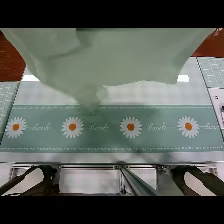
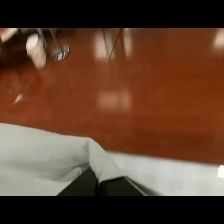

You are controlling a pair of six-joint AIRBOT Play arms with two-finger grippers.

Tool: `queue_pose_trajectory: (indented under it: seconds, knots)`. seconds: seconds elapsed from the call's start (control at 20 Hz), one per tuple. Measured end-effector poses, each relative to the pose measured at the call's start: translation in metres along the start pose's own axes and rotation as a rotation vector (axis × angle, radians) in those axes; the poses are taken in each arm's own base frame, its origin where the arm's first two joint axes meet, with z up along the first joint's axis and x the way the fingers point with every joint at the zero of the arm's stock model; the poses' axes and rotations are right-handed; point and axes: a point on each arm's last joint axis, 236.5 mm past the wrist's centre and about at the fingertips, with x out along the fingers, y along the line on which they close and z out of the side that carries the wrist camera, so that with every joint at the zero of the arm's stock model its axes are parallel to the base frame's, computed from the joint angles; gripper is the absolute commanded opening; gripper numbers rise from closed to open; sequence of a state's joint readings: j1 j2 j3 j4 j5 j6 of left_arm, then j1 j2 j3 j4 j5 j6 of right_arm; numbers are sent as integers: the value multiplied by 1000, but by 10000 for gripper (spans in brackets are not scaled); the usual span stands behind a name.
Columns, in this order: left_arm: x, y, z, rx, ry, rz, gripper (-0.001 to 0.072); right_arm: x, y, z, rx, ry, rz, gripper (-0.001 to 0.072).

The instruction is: Fold the shirts.

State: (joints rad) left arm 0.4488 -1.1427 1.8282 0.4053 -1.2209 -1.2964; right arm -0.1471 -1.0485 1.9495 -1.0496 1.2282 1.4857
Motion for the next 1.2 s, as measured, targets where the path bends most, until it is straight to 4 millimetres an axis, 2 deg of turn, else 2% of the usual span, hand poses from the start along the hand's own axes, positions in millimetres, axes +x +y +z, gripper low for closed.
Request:
queue_pose_trajectory:
  seconds: [0.05, 0.15, 0.2, 0.35, 0.45, 0.55, 0.65, 0.7, 0.8, 0.9, 1.05, 1.2]
  knots:
    - [-16, -25, 12, 65, -30, 4, 26, -24, 11, 14, -33, -54, -10, 18]
    - [-46, -63, 24, 177, -83, 47, 26, -69, 28, 31, -89, -136, -34, 18]
    - [-64, -82, 28, 243, -114, 87, 26, -89, 36, 35, -112, -170, -49, 18]
    - [-104, -118, 24, 380, -164, 219, 26, -145, 48, 36, -165, -235, -116, 18]
    - [-123, -138, 18, 447, -187, 272, 26, -171, 51, 31, -185, -249, -159, 18]
    - [-141, -154, 8, 489, -190, 301, 26, -186, 47, 20, -190, -229, -204, 18]
    - [-157, -154, -3, 503, -170, 347, 26, -192, 41, 9, -180, -194, -239, 18]
    - [-165, -152, -5, 501, -168, 370, 26, -188, 36, 0, -169, -160, -250, 18]
    - [-170, -133, -13, 471, -127, 424, 26, -173, 25, -19, -142, -80, -256, 18]
    - [-160, -105, -23, 421, -63, 462, 26, -145, 14, -44, -101, 17, -237, 18]
    - [-118, -42, -55, 317, 109, 518, 26, -88, -9, -87, -20, 157, -197, 18]
    - [-63, 38, -104, 198, 306, 570, 26, -17, -42, -141, 69, 314, -167, 18]
